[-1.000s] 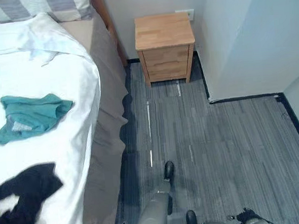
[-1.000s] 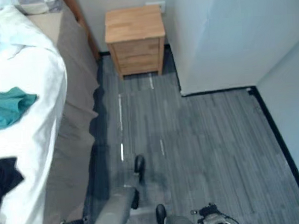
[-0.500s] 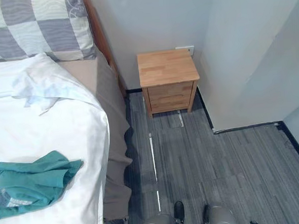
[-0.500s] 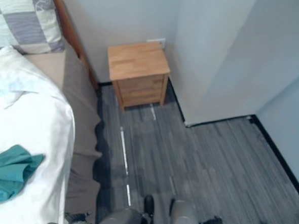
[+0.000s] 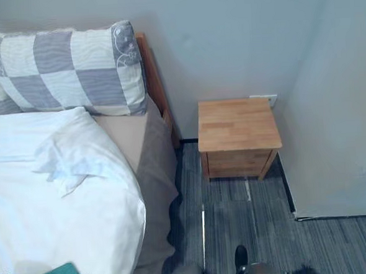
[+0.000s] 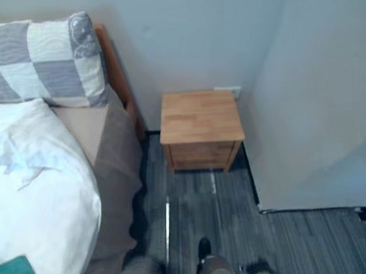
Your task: Tidy up the quilt and then pick up the clothes from the bed and put them into the laundry hamper.
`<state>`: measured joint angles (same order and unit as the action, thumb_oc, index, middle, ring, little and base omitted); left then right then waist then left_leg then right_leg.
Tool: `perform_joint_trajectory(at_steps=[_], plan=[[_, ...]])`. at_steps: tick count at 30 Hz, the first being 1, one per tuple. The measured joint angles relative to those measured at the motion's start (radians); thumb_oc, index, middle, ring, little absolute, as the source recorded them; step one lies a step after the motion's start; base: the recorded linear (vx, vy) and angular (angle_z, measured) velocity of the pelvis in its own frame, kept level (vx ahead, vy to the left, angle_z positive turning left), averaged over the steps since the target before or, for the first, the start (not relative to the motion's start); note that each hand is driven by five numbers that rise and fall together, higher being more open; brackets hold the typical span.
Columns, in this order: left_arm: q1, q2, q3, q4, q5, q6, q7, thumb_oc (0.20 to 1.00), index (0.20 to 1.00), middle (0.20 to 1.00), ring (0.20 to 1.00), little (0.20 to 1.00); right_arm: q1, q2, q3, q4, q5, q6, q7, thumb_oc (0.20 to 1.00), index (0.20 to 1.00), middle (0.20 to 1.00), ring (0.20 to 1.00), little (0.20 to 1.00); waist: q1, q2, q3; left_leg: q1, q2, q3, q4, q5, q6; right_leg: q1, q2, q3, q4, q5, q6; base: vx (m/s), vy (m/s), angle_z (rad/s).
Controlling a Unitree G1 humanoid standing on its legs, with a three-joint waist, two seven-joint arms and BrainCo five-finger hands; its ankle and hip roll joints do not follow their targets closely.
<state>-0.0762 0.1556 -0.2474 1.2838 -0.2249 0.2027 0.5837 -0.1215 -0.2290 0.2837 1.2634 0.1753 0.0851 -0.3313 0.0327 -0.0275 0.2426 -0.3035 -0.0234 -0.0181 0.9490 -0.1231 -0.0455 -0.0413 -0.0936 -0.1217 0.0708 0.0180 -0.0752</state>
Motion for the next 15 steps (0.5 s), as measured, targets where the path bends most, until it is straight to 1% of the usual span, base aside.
perform_joint_trajectory(at_steps=[1,2,3,4,5,6,7,8,9,10,11,12,13,14,15], plan=[[0.004,0.003,0.001,-0.012,-0.009,-0.004,-0.004,1.000,1.000,1.000,1.000,1.000,-0.018,-0.010,-0.001,0.000,0.000,-0.007,-0.001,1.000,1.000,1.000,1.000,1.000,0.001,-0.005,0.007,-0.017,0.003,-0.003,-0.101,0.002,-0.001,0.033,-0.012,0.000,-0.023,0.001,0.007,0.25,0.093,-0.16],[0.029,0.002,0.002,-0.020,-0.029,-0.007,-0.017,1.000,1.000,1.000,1.000,1.000,-0.028,-0.007,-0.001,-0.009,0.000,-0.022,-0.004,1.000,1.000,1.000,1.000,1.000,0.002,-0.015,0.015,-0.018,0.011,0.005,-0.328,0.024,-0.002,0.099,-0.027,-0.003,-0.061,-0.009,0.038,0.29,0.101,-0.15],[0.055,-0.010,0.012,-0.020,-0.049,-0.007,-0.032,1.000,1.000,1.000,1.000,1.000,-0.020,-0.010,0.002,-0.025,0.000,-0.035,-0.011,1.000,1.000,1.000,1.000,1.000,0.003,-0.003,0.016,0.033,0.024,0.034,-0.580,0.066,-0.019,0.148,-0.030,-0.009,-0.085,-0.027,0.077,0.23,0.068,-0.14],[0.073,-0.022,0.012,-0.019,-0.051,-0.007,-0.033,1.000,1.000,1.000,1.000,1.000,-0.013,-0.010,0.005,-0.037,0.000,-0.046,-0.018,1.000,1.000,1.000,1.000,1.000,0.002,0.014,0.018,0.043,0.037,0.046,-0.655,0.092,-0.022,0.175,-0.021,-0.014,-0.092,-0.042,0.098,0.18,0.042,-0.12],[0.097,-0.035,0.013,-0.011,-0.056,-0.005,-0.029,1.000,1.000,1.000,1.000,1.000,0.004,-0.016,0.020,-0.060,0.000,-0.054,-0.025,1.000,1.000,1.000,1.000,1.000,0.000,0.036,0.012,0.050,0.052,0.061,-0.694,0.105,-0.026,0.206,-0.001,-0.017,-0.096,-0.062,0.118,0.10,0.023,0.04],[0.119,-0.049,0.007,-0.011,-0.067,-0.004,-0.019,1.000,1.000,1.000,1.000,1.000,0.019,-0.019,0.032,-0.080,0.001,-0.057,-0.032,1.000,1.000,1.000,1.000,1.000,0.001,0.063,0.005,0.057,0.063,0.067,-0.717,0.153,-0.016,0.229,0.019,-0.023,-0.094,-0.072,0.135,0.14,0.065,0.40],[0.146,-0.074,-0.013,-0.011,-0.073,-0.007,0.009,1.000,1.000,1.000,1.000,1.000,0.066,-0.011,0.033,-0.099,0.005,-0.057,-0.044,1.000,1.000,1.000,1.000,1.000,-0.001,0.107,0.005,0.098,0.076,0.039,-0.759,0.229,0.035,0.268,0.055,-0.042,-0.074,-0.116,0.143,0.20,0.130,0.57],[0.159,-0.057,-0.007,-0.024,-0.076,-0.006,0.006,1.000,1.000,1.000,1.000,1.000,0.072,-0.008,0.037,-0.103,0.024,-0.055,-0.051,1.000,1.000,1.000,1.000,1.000,0.010,0.075,0.003,0.131,0.058,0.037,-0.822,0.227,0.037,0.250,0.042,-0.044,-0.037,-0.130,0.125,0.19,0.131,0.62],[0.167,-0.047,0.000,-0.025,-0.076,-0.002,0.006,1.000,1.000,1.000,1.000,1.000,0.072,0.006,0.035,-0.105,0.029,-0.053,-0.060,1.000,1.000,1.000,1.000,1.000,0.009,0.044,0.000,0.162,0.035,0.037,-0.871,0.229,0.038,0.247,0.027,-0.047,-0.033,-0.140,0.125,0.15,0.128,0.50],[0.173,-0.041,0.021,-0.019,-0.077,0.014,0.010,1.000,1.000,1.000,1.000,1.000,0.078,0.019,0.035,-0.105,0.032,-0.044,-0.072,1.000,1.000,1.000,1.000,1.000,0.009,0.022,-0.005,0.205,0.012,0.024,-0.941,0.269,0.058,0.255,0.009,-0.049,-0.004,-0.159,0.144,0.06,0.072,0.42],[0.183,-0.042,0.025,-0.017,-0.078,0.030,0.007,1.000,1.000,1.000,1.000,1.000,0.078,0.026,0.034,-0.104,0.033,-0.035,-0.073,1.000,1.000,1.000,1.000,1.000,0.012,0.020,-0.004,0.241,0.010,0.026,-0.984,0.297,0.082,0.250,-0.003,-0.046,0.040,-0.170,0.159,0.11,0.083,0.24],[0.202,-0.047,0.011,-0.017,-0.076,0.039,-0.009,1.000,1.000,1.000,1.000,1.000,0.074,0.029,0.029,-0.104,0.033,-0.028,-0.072,1.000,1.000,1.000,1.000,1.000,0.014,0.024,-0.004,0.282,0.020,0.028,-1.025,0.311,0.102,0.227,-0.005,-0.046,0.125,-0.183,0.178,0.10,0.042,-0.10],[0.203,-0.048,-0.022,-0.021,-0.075,0.038,-0.018,1.000,1.000,1.000,1.000,1.000,0.068,0.028,0.029,-0.103,0.028,-0.031,-0.069,1.000,1.000,1.000,1.000,1.000,0.016,0.026,-0.005,0.306,0.039,0.025,-1.029,0.299,0.119,0.179,-0.004,-0.046,0.208,-0.240,0.180,0.09,0.024,-0.24],[0.194,-0.034,-0.057,-0.018,-0.061,0.039,-0.017,1.000,1.000,1.000,1.000,1.000,0.068,0.029,0.037,-0.102,0.017,-0.034,-0.069,1.000,1.000,1.000,1.000,1.000,0.018,0.016,-0.011,0.315,0.043,0.023,-1.030,0.292,0.121,0.161,0.001,-0.036,0.158,-0.239,0.179,0.05,0.000,-0.23],[0.193,-0.018,-0.070,-0.018,-0.053,0.035,-0.017,1.000,1.000,1.000,1.000,1.000,0.067,0.035,0.039,-0.104,0.007,-0.035,-0.069,1.000,1.000,1.000,1.000,1.000,0.023,0.000,-0.019,0.314,0.040,0.022,-1.030,0.286,0.113,0.143,0.002,-0.033,0.083,-0.222,0.181,0.02,-0.006,0.18]])
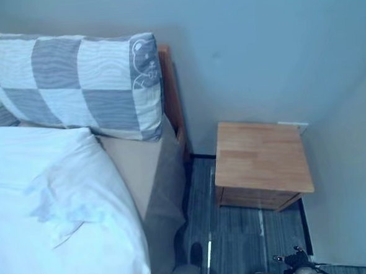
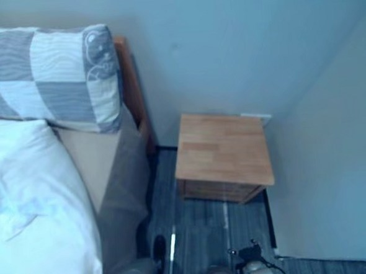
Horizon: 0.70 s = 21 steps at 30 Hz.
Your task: Tidy up the quilt and then pick up the clothes from the bed and put them into the laundry hamper.
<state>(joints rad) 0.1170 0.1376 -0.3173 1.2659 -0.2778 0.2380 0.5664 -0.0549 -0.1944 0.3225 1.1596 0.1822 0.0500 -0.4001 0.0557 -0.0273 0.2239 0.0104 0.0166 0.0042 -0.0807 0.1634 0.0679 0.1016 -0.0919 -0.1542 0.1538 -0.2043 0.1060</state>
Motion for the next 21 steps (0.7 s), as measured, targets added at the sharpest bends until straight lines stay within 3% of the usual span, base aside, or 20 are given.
perform_joint_trajectory(at_steps=[1,2,3,5,9,10,11,12,13,14,15,16,18,20,21], plan=[[-0.011,0.020,0.008,-0.007,-0.001,-0.011,0.000,1.000,1.000,1.000,1.000,1.000,0.008,0.002,0.008,0.000,-0.049,0.003,-0.002,1.000,1.000,1.000,1.000,1.000,-0.007,-0.010,-0.011,0.000,-0.001,-0.020,0.000,-0.009,-0.015,0.013,0.008,-0.028,-0.050,0.080,-0.042,0.02,-0.004,0.33],[-0.020,0.029,0.010,-0.025,-0.005,-0.018,0.000,1.000,1.000,1.000,1.000,1.000,0.020,0.001,0.012,0.005,-0.068,0.011,-0.002,1.000,1.000,1.000,1.000,1.000,-0.001,-0.015,-0.017,0.000,0.000,-0.022,0.000,-0.010,-0.017,0.028,0.011,-0.033,-0.075,0.091,-0.043,0.02,0.008,0.25],[-0.036,0.032,0.010,-0.058,-0.010,-0.044,0.006,1.000,1.000,1.000,1.000,1.000,0.022,0.000,0.037,0.020,-0.098,0.031,0.001,1.000,1.000,1.000,1.000,1.000,0.032,-0.016,-0.020,0.000,0.004,-0.020,0.000,-0.013,-0.033,0.032,0.022,-0.032,-0.090,0.099,-0.044,0.03,0.021,-0.04],[-0.050,0.035,0.016,-0.073,-0.015,-0.064,0.024,1.000,1.000,1.000,1.000,1.000,0.002,-0.002,0.082,0.025,-0.133,0.045,0.011,1.000,1.000,1.000,1.000,1.000,0.038,-0.017,-0.022,0.001,0.011,-0.026,0.000,-0.013,-0.042,0.051,0.032,-0.044,-0.110,0.099,-0.044,0.04,0.035,0.06],[-0.072,0.026,0.051,-0.072,-0.015,-0.093,0.045,1.000,1.000,1.000,1.000,1.000,0.002,-0.002,0.121,0.002,-0.184,0.099,0.040,1.000,1.000,1.000,1.000,1.000,0.045,-0.015,-0.036,-0.033,0.005,-0.036,0.030,-0.038,-0.098,0.110,0.044,-0.126,-0.161,0.099,-0.044,0.06,0.062,0.54],[-0.093,0.023,0.053,-0.065,-0.015,-0.092,0.050,1.000,1.000,1.000,1.000,1.000,0.014,-0.004,0.128,-0.014,-0.184,0.112,0.042,1.000,1.000,1.000,1.000,1.000,0.048,-0.016,-0.035,-0.067,0.003,0.007,0.060,-0.052,-0.116,0.120,0.035,-0.182,-0.169,0.100,-0.046,0.08,0.106,1.42],[-0.120,0.021,0.057,-0.063,-0.011,-0.087,0.052,1.000,1.000,1.000,1.000,1.000,0.030,-0.002,0.133,-0.027,-0.178,0.126,0.044,1.000,1.000,1.000,1.000,1.000,0.057,-0.022,-0.036,-0.104,-0.004,0.110,0.088,-0.101,-0.099,0.145,0.026,-0.270,-0.183,0.098,-0.043,0.11,0.189,2.54],[-0.144,0.034,0.082,-0.055,0.016,-0.084,0.049,1.000,1.000,1.000,1.000,1.000,0.082,0.001,0.122,-0.064,-0.159,0.149,0.045,1.000,1.000,1.000,1.000,1.000,0.068,-0.056,-0.040,-0.090,0.021,0.356,0.119,-0.214,-0.039,0.186,-0.016,-0.437,-0.149,0.089,-0.029,0.09,0.186,3.14],[-0.152,0.034,0.086,-0.046,0.019,-0.082,0.052,1.000,1.000,1.000,1.000,1.000,0.093,0.001,0.118,-0.059,-0.133,0.151,0.037,1.000,1.000,1.000,1.000,1.000,0.054,-0.060,-0.042,-0.094,0.049,0.444,0.187,-0.218,-0.025,0.192,-0.037,-0.483,-0.087,0.081,-0.033,0.07,0.203,3.06],[-0.143,0.027,0.092,-0.041,0.017,-0.084,0.052,1.000,1.000,1.000,1.000,1.000,0.087,-0.007,0.097,-0.039,-0.111,0.153,0.030,1.000,1.000,1.000,1.000,1.000,0.058,-0.039,-0.045,-0.100,0.066,0.470,0.247,-0.229,-0.029,0.197,-0.048,-0.478,-0.035,0.079,-0.036,0.10,0.240,2.31],[-0.115,0.019,0.091,-0.042,0.014,-0.090,0.054,1.000,1.000,1.000,1.000,1.000,0.066,-0.027,0.064,-0.005,-0.083,0.155,0.015,1.000,1.000,1.000,1.000,1.000,0.072,-0.014,-0.053,-0.084,0.060,0.423,0.273,-0.228,-0.054,0.188,-0.069,-0.443,0.035,0.077,-0.038,0.14,0.308,1.43],[-0.096,0.019,0.105,-0.028,0.013,-0.099,0.054,1.000,1.000,1.000,1.000,1.000,0.045,-0.034,0.038,0.006,-0.080,0.154,0.004,1.000,1.000,1.000,1.000,1.000,0.088,-0.006,-0.054,-0.070,0.043,0.409,0.266,-0.238,-0.051,0.180,-0.077,-0.418,0.076,0.071,-0.040,0.16,0.280,1.17],[-0.077,0.026,0.187,0.024,0.007,-0.109,0.056,1.000,1.000,1.000,1.000,1.000,0.014,-0.049,-0.004,0.025,-0.056,0.148,-0.014,1.000,1.000,1.000,1.000,1.000,0.085,0.010,-0.060,-0.041,0.004,0.358,0.179,-0.203,0.013,0.090,-0.159,-0.407,0.352,0.069,-0.032,0.12,0.125,0.95],[-0.076,0.063,0.187,0.029,0.008,-0.121,0.056,1.000,1.000,1.000,1.000,1.000,0.014,-0.040,-0.002,0.025,-0.050,0.146,-0.013,1.000,1.000,1.000,1.000,1.000,0.091,-0.019,-0.048,-0.016,-0.051,0.303,0.152,-0.191,0.063,-0.020,-0.252,-0.316,0.597,0.071,-0.015,0.09,-0.080,1.07],[-0.087,0.078,0.174,0.028,0.004,-0.123,0.057,1.000,1.000,1.000,1.000,1.000,0.006,-0.039,-0.003,0.029,-0.044,0.137,-0.012,1.000,1.000,1.000,1.000,1.000,0.086,-0.021,-0.033,0.004,-0.078,0.226,0.145,-0.184,0.067,-0.107,-0.241,-0.217,0.666,0.057,-0.023,0.08,-0.206,1.31]])
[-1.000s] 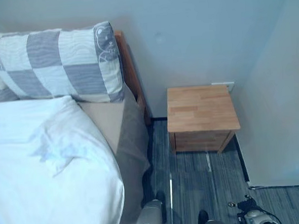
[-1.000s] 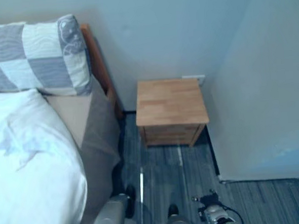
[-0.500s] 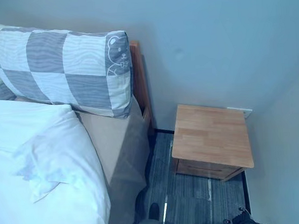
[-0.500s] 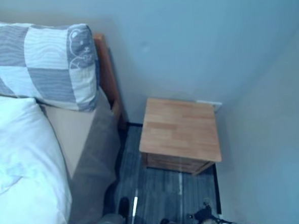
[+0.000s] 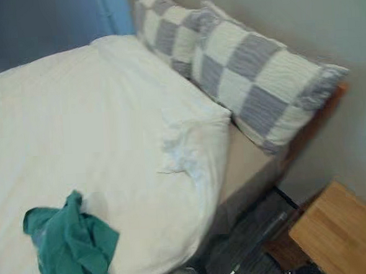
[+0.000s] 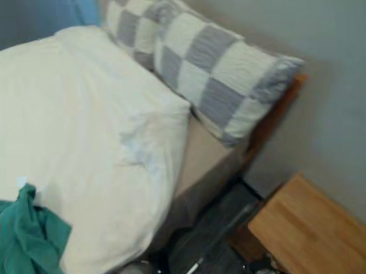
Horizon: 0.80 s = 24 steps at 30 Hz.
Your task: Tidy up the quilt and then pick up the clothes from the bed and put them into the laundry hamper.
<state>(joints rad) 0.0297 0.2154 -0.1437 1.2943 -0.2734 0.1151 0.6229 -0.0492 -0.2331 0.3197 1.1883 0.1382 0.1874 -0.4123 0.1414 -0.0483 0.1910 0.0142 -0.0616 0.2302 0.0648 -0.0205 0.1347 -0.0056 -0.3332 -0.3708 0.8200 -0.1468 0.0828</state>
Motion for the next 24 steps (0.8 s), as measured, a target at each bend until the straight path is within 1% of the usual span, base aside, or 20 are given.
perform_joint_trajectory(at_steps=[1,2,4,5,6,7,9,10,11,12,13,14,15,16,17,19,21,22,23,24], plan=[[-0.009,0.000,-0.017,0.001,-0.013,0.005,-0.001,1.000,1.000,1.000,1.000,1.000,-0.006,0.003,0.003,0.004,0.012,-0.009,0.000,1.000,1.000,1.000,1.000,1.000,-0.025,0.027,0.012,0.003,0.018,-0.058,-0.003,0.013,-0.007,-0.030,0.093,0.087,-0.082,-0.024,-0.028,0.07,-0.235,1.92],[-0.029,-0.005,-0.020,-0.001,-0.022,0.003,0.000,1.000,1.000,1.000,1.000,1.000,-0.007,0.005,0.003,0.004,0.034,-0.015,0.000,1.000,1.000,1.000,1.000,1.000,-0.057,0.043,0.022,0.006,0.027,-0.114,-0.024,0.030,-0.030,-0.061,0.152,0.127,-0.198,-0.028,-0.023,0.13,-0.255,1.90],[-0.036,-0.004,-0.046,-0.027,-0.028,0.002,0.000,1.000,1.000,1.000,1.000,1.000,0.004,0.010,-0.002,0.014,0.071,-0.020,-0.003,1.000,1.000,1.000,1.000,1.000,-0.050,0.025,0.028,0.035,0.000,-0.160,-0.066,0.032,-0.037,-0.161,0.169,0.174,-0.339,-0.019,-0.008,0.19,-0.296,1.22],[-0.035,-0.006,-0.048,-0.017,-0.029,0.005,0.000,1.000,1.000,1.000,1.000,1.000,0.003,0.013,-0.008,0.021,0.110,-0.028,-0.010,1.000,1.000,1.000,1.000,1.000,-0.059,0.022,0.028,0.050,-0.019,-0.199,-0.077,0.022,-0.053,-0.170,0.193,0.243,-0.499,-0.005,0.006,0.17,-0.172,1.05],[-0.043,-0.008,-0.050,-0.005,-0.029,0.015,0.000,1.000,1.000,1.000,1.000,1.000,-0.002,0.019,-0.005,0.034,0.158,-0.035,-0.028,1.000,1.000,1.000,1.000,1.000,-0.090,0.020,0.027,0.062,-0.034,-0.260,-0.085,0.016,-0.048,-0.168,0.238,0.372,-0.657,0.025,0.044,0.12,-0.125,1.47],[-0.047,-0.007,-0.056,0.000,-0.030,0.020,0.001,1.000,1.000,1.000,1.000,1.000,-0.011,0.032,-0.007,0.042,0.195,-0.033,-0.034,1.000,1.000,1.000,1.000,1.000,-0.112,0.018,0.026,0.086,-0.040,-0.282,-0.098,0.019,-0.044,-0.175,0.272,0.458,-0.699,0.060,0.045,0.12,-0.119,1.73],[0.017,-0.024,-0.055,-0.040,-0.040,0.049,0.010,1.000,1.000,1.000,1.000,1.000,0.007,0.063,-0.085,0.061,0.238,-0.018,-0.069,1.000,1.000,1.000,1.000,1.000,-0.102,0.023,-0.021,0.187,-0.043,-0.297,-0.145,0.014,-0.016,-0.175,0.281,0.332,-0.547,0.096,0.035,0.12,-0.100,0.97],[0.024,-0.028,-0.055,-0.034,-0.042,0.060,0.008,1.000,1.000,1.000,1.000,1.000,-0.004,0.061,-0.099,0.057,0.249,-0.018,-0.071,1.000,1.000,1.000,1.000,1.000,-0.099,0.014,-0.031,0.197,-0.043,-0.292,-0.144,0.008,-0.028,-0.154,0.279,0.323,-0.556,0.107,0.025,0.07,-0.034,0.01],[0.024,-0.031,-0.056,-0.026,-0.040,0.071,0.007,1.000,1.000,1.000,1.000,1.000,-0.013,0.061,-0.118,0.049,0.265,-0.021,-0.073,1.000,1.000,1.000,1.000,1.000,-0.098,0.012,-0.034,0.203,-0.043,-0.284,-0.144,0.004,-0.034,-0.130,0.281,0.319,-0.593,0.144,0.000,0.05,-0.023,-0.12],[0.013,-0.041,-0.053,-0.017,-0.039,0.087,0.005,1.000,1.000,1.000,1.000,1.000,-0.033,0.053,-0.127,0.047,0.278,-0.021,-0.080,1.000,1.000,1.000,1.000,1.000,-0.110,0.027,-0.034,0.204,-0.028,-0.266,-0.141,0.001,-0.051,-0.097,0.300,0.311,-0.665,0.199,-0.055,0.04,-0.016,0.05],[0.002,-0.042,-0.050,-0.015,-0.040,0.097,0.005,1.000,1.000,1.000,1.000,1.000,-0.037,0.053,-0.127,0.047,0.289,-0.021,-0.088,1.000,1.000,1.000,1.000,1.000,-0.112,0.021,-0.032,0.182,-0.034,-0.258,-0.112,0.009,-0.067,-0.075,0.298,0.314,-0.713,0.226,-0.071,0.05,-0.013,0.38],[-0.019,-0.032,-0.049,-0.012,-0.040,0.105,0.008,1.000,1.000,1.000,1.000,1.000,-0.041,0.059,-0.134,0.049,0.311,-0.018,-0.093,1.000,1.000,1.000,1.000,1.000,-0.115,-0.019,-0.026,0.119,-0.055,-0.242,-0.040,-0.021,-0.092,-0.049,0.264,0.319,-0.783,0.266,-0.076,0.04,0.000,0.58],[-0.030,-0.019,-0.056,-0.025,-0.039,0.104,0.011,1.000,1.000,1.000,1.000,1.000,-0.049,0.064,-0.150,0.052,0.327,-0.015,-0.099,1.000,1.000,1.000,1.000,1.000,-0.103,-0.039,-0.022,0.103,-0.060,-0.243,-0.062,-0.047,-0.076,-0.029,0.252,0.329,-0.828,0.285,-0.074,0.03,-0.002,0.52],[-0.037,-0.014,-0.071,-0.039,-0.039,0.104,0.014,1.000,1.000,1.000,1.000,1.000,-0.047,0.056,-0.179,0.069,0.359,-0.014,-0.112,1.000,1.000,1.000,1.000,1.000,-0.090,-0.030,-0.024,0.128,-0.009,-0.240,-0.154,-0.026,-0.093,-0.016,0.285,0.332,-0.861,0.306,-0.073,0.03,-0.002,0.20],[-0.036,-0.019,-0.071,-0.030,-0.041,0.107,0.014,1.000,1.000,1.000,1.000,1.000,-0.048,0.047,-0.195,0.066,0.389,-0.027,-0.114,1.000,1.000,1.000,1.000,1.000,-0.087,-0.009,-0.021,0.141,0.036,-0.229,-0.149,0.011,-0.108,-0.003,0.319,0.331,-0.869,0.305,-0.072,0.02,-0.001,-0.19],[-0.020,-0.008,-0.063,-0.013,-0.060,0.115,0.016,1.000,1.000,1.000,1.000,1.000,-0.046,0.060,-0.197,0.064,0.422,-0.043,-0.119,1.000,1.000,1.000,1.000,1.000,-0.078,-0.027,-0.026,0.164,0.044,-0.197,-0.149,0.003,-0.124,0.011,0.326,0.356,-0.890,0.285,-0.069,0.02,-0.001,-0.50],[-0.036,-0.005,-0.037,-0.009,-0.075,0.124,0.017,1.000,1.000,1.000,1.000,1.000,-0.043,0.054,-0.239,0.065,0.497,-0.063,-0.138,1.000,1.000,1.000,1.000,1.000,-0.080,-0.039,-0.033,0.153,0.061,-0.174,-0.153,0.000,-0.120,0.004,0.334,0.342,-0.907,0.255,-0.038,0.02,-0.008,-0.46],[-0.039,-0.008,-0.025,-0.008,-0.075,0.127,0.018,1.000,1.000,1.000,1.000,1.000,-0.047,0.046,-0.258,0.065,0.527,-0.079,-0.146,1.000,1.000,1.000,1.000,1.000,-0.083,-0.019,-0.031,0.141,0.102,-0.153,-0.155,0.018,-0.101,-0.018,0.358,0.308,-0.835,0.247,-0.039,-0.01,-0.007,-0.28],[-0.038,-0.006,-0.020,-0.014,-0.076,0.127,0.019,1.000,1.000,1.000,1.000,1.000,-0.037,0.042,-0.284,0.066,0.546,-0.079,-0.155,1.000,1.000,1.000,1.000,1.000,-0.088,-0.014,-0.033,0.138,0.119,-0.141,-0.155,0.019,-0.103,-0.040,0.360,0.296,-0.749,0.228,-0.054,-0.04,-0.013,-0.27],[-0.030,0.005,-0.013,-0.013,-0.077,0.133,0.020,1.000,1.000,1.000,1.000,1.000,-0.005,0.035,-0.297,0.036,0.560,-0.087,-0.181,1.000,1.000,1.000,1.000,1.000,-0.089,-0.035,-0.041,0.141,0.115,-0.133,-0.153,0.016,-0.109,-0.052,0.327,0.301,-0.658,0.178,-0.034,-0.07,-0.022,-0.34]])
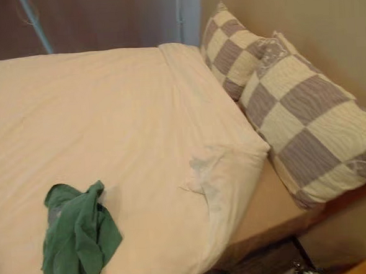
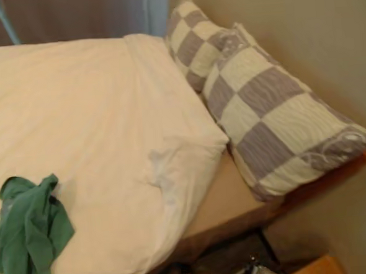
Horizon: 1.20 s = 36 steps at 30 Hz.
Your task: Tidy up the quilt and then pick up the clothes from the bed and put them into the laundry hamper.
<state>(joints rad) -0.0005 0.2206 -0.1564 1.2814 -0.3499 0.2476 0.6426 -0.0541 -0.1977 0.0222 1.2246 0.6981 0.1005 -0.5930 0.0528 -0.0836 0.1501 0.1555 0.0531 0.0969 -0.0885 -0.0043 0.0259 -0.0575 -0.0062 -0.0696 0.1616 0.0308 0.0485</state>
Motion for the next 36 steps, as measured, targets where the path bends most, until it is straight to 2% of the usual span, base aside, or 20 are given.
perform_joint_trajectory(at_steps=[1,2,5,6,7,10,11,12,13,14,18,22,23,24,26,29,31,32,34,36], plan=[[0.008,0.015,0.008,0.002,0.000,0.001,-0.001,1.000,1.000,1.000,1.000,1.000,0.029,-0.006,-0.012,-0.043,0.014,-0.012,-0.021,1.000,1.000,1.000,1.000,1.000,-0.001,-0.037,-0.010,0.002,-0.024,0.000,0.002,-0.005,-0.007,0.011,-0.029,0.024,-0.018,-0.042,0.007,-0.10,-0.019,-0.38],[0.014,0.018,0.010,0.012,-0.002,0.002,-0.002,1.000,1.000,1.000,1.000,1.000,0.046,-0.018,-0.015,-0.096,0.016,-0.017,-0.036,1.000,1.000,1.000,1.000,1.000,-0.008,-0.046,-0.015,0.000,-0.023,-0.021,0.004,-0.006,-0.011,0.020,-0.017,0.028,-0.051,-0.034,0.006,-0.08,-0.009,-0.37],[0.023,0.027,0.049,0.028,-0.004,0.007,-0.002,1.000,1.000,1.000,1.000,1.000,0.058,-0.117,-0.023,-0.308,0.005,-0.069,-0.114,1.000,1.000,1.000,1.000,1.000,-0.028,-0.068,-0.017,-0.049,-0.016,-0.058,0.005,0.021,-0.029,0.031,0.005,0.033,-0.201,0.061,0.020,-0.12,0.016,-0.43],[0.020,0.033,0.054,0.021,-0.004,0.009,-0.002,1.000,1.000,1.000,1.000,1.000,0.058,-0.143,-0.028,-0.333,0.006,-0.060,-0.130,1.000,1.000,1.000,1.000,1.000,-0.029,-0.089,-0.010,-0.050,-0.020,-0.055,0.005,0.022,-0.032,0.041,0.006,0.036,-0.228,0.095,0.022,-0.16,0.039,-0.28],[0.018,0.051,0.090,0.014,-0.024,0.014,-0.001,1.000,1.000,1.000,1.000,1.000,0.079,-0.199,-0.052,-0.537,0.003,-0.025,-0.168,1.000,1.000,1.000,1.000,1.000,-0.036,-0.118,-0.002,-0.055,-0.031,-0.055,0.005,0.023,-0.036,0.034,0.006,0.051,-0.247,0.112,0.027,-0.11,0.079,-0.31],[-0.013,0.090,0.149,0.020,-0.042,0.021,0.013,1.000,1.000,1.000,1.000,1.000,0.052,-0.362,-0.051,-0.990,-0.105,0.009,-0.190,1.000,1.000,1.000,1.000,1.000,-0.058,-0.182,0.013,-0.071,-0.047,-0.057,0.005,0.023,-0.036,0.000,0.004,0.085,-0.247,0.104,0.021,-0.08,0.084,-0.45],[-0.025,0.101,0.160,0.031,-0.043,0.022,0.018,1.000,1.000,1.000,1.000,1.000,0.026,-0.412,-0.051,-1.091,-0.142,0.012,-0.184,1.000,1.000,1.000,1.000,1.000,-0.060,-0.202,0.019,-0.079,-0.045,-0.058,0.005,0.023,-0.035,-0.008,0.004,0.085,-0.247,0.083,0.049,-0.13,0.049,-0.41],[-0.046,0.107,0.160,0.037,-0.045,0.022,0.021,1.000,1.000,1.000,1.000,1.000,-0.022,-0.447,-0.054,-1.139,-0.181,0.014,-0.170,1.000,1.000,1.000,1.000,1.000,-0.069,-0.201,0.027,-0.102,-0.019,-0.063,0.009,0.023,-0.025,-0.016,0.011,0.064,-0.240,0.044,0.096,-0.16,0.027,-0.17],[-0.056,0.107,0.157,0.042,-0.052,0.022,0.025,1.000,1.000,1.000,1.000,1.000,-0.044,-0.470,-0.055,-1.156,-0.191,0.019,-0.165,1.000,1.000,1.000,1.000,1.000,-0.077,-0.199,0.028,-0.118,0.000,-0.061,0.017,0.039,-0.012,-0.027,0.025,0.046,-0.229,0.040,0.092,-0.22,0.020,0.01],[-0.116,0.122,0.145,0.051,-0.087,0.024,0.061,1.000,1.000,1.000,1.000,1.000,-0.109,-0.534,-0.039,-1.215,-0.211,0.061,-0.141,1.000,1.000,1.000,1.000,1.000,-0.074,-0.227,0.029,-0.145,0.017,-0.052,0.021,0.051,-0.006,-0.055,0.022,0.010,-0.198,0.040,0.088,-0.20,0.012,0.06],[-0.207,0.132,0.123,0.083,-0.118,0.033,0.085,1.000,1.000,1.000,1.000,1.000,-0.388,-0.674,0.069,-1.409,-0.251,0.120,-0.053,1.000,1.000,1.000,1.000,1.000,-0.078,-0.258,0.068,-0.232,-0.009,-0.063,0.080,0.051,-0.008,-0.101,-0.003,0.000,-0.221,0.009,0.111,-0.12,0.003,0.11],[-0.254,0.157,0.112,0.112,-0.118,0.024,0.073,1.000,1.000,1.000,1.000,1.000,-0.652,-0.694,0.255,-1.466,-0.268,0.155,0.007,1.000,1.000,1.000,1.000,1.000,-0.052,-0.291,0.119,-0.322,0.019,-0.091,0.147,0.033,-0.031,-0.136,0.016,-0.032,-0.242,-0.018,0.149,-0.03,-0.015,0.14],[-0.264,0.163,0.105,0.109,-0.118,0.022,0.072,1.000,1.000,1.000,1.000,1.000,-0.672,-0.688,0.277,-1.467,-0.275,0.166,0.013,1.000,1.000,1.000,1.000,1.000,-0.044,-0.290,0.136,-0.329,0.031,-0.094,0.145,0.034,-0.032,-0.144,0.023,-0.048,-0.234,-0.011,0.140,0.02,-0.031,0.39],[-0.270,0.174,0.097,0.098,-0.118,0.021,0.070,1.000,1.000,1.000,1.000,1.000,-0.674,-0.683,0.300,-1.464,-0.303,0.184,0.033,1.000,1.000,1.000,1.000,1.000,-0.029,-0.326,0.139,-0.341,0.027,-0.106,0.142,0.037,-0.043,-0.154,0.023,-0.062,-0.229,-0.011,0.140,0.02,-0.040,0.59],[-0.278,0.180,0.080,0.089,-0.117,0.019,0.066,1.000,1.000,1.000,1.000,1.000,-0.683,-0.652,0.321,-1.426,-0.333,0.220,0.059,1.000,1.000,1.000,1.000,1.000,0.005,-0.352,0.143,-0.348,0.030,-0.115,0.154,0.031,-0.066,-0.146,0.032,-0.063,-0.246,0.000,0.129,0.03,-0.029,0.40],[-0.269,0.171,0.071,0.086,-0.116,0.021,0.063,1.000,1.000,1.000,1.000,1.000,-0.734,-0.626,0.419,-1.393,-0.419,0.279,0.134,1.000,1.000,1.000,1.000,1.000,0.036,-0.347,0.158,-0.364,0.034,-0.140,0.156,0.022,-0.074,-0.143,0.029,-0.092,-0.241,0.010,0.131,0.04,0.013,0.27],[-0.238,0.173,0.000,0.023,-0.118,0.034,0.063,1.000,1.000,1.000,1.000,1.000,-0.766,-0.601,0.472,-1.354,-0.466,0.321,0.164,1.000,1.000,1.000,1.000,1.000,0.042,-0.334,0.169,-0.357,0.015,-0.153,0.147,0.027,-0.082,-0.138,0.012,-0.096,-0.242,0.079,0.127,-0.04,0.099,0.52],[-0.236,0.168,-0.021,-0.024,-0.116,0.037,0.063,1.000,1.000,1.000,1.000,1.000,-0.774,-0.588,0.486,-1.305,-0.482,0.346,0.194,1.000,1.000,1.000,1.000,1.000,0.050,-0.310,0.189,-0.352,-0.006,-0.171,0.140,0.025,-0.081,-0.130,-0.002,-0.096,-0.241,0.126,0.101,-0.08,0.131,0.42],[-0.238,0.159,-0.033,-0.086,-0.117,0.049,0.055,1.000,1.000,1.000,1.000,1.000,-0.796,-0.545,0.498,-1.202,-0.523,0.375,0.227,1.000,1.000,1.000,1.000,1.000,0.095,-0.261,0.229,-0.349,-0.019,-0.165,0.140,0.024,-0.071,-0.131,-0.009,-0.091,-0.241,0.147,0.074,-0.13,0.127,0.15],[-0.243,0.147,-0.033,-0.114,-0.117,0.068,0.039,1.000,1.000,1.000,1.000,1.000,-0.815,-0.513,0.519,-1.116,-0.567,0.381,0.244,1.000,1.000,1.000,1.000,1.000,0.097,-0.212,0.266,-0.351,-0.024,-0.168,0.139,0.026,-0.069,-0.133,-0.016,-0.084,-0.241,0.173,0.039,-0.08,0.051,0.06]])
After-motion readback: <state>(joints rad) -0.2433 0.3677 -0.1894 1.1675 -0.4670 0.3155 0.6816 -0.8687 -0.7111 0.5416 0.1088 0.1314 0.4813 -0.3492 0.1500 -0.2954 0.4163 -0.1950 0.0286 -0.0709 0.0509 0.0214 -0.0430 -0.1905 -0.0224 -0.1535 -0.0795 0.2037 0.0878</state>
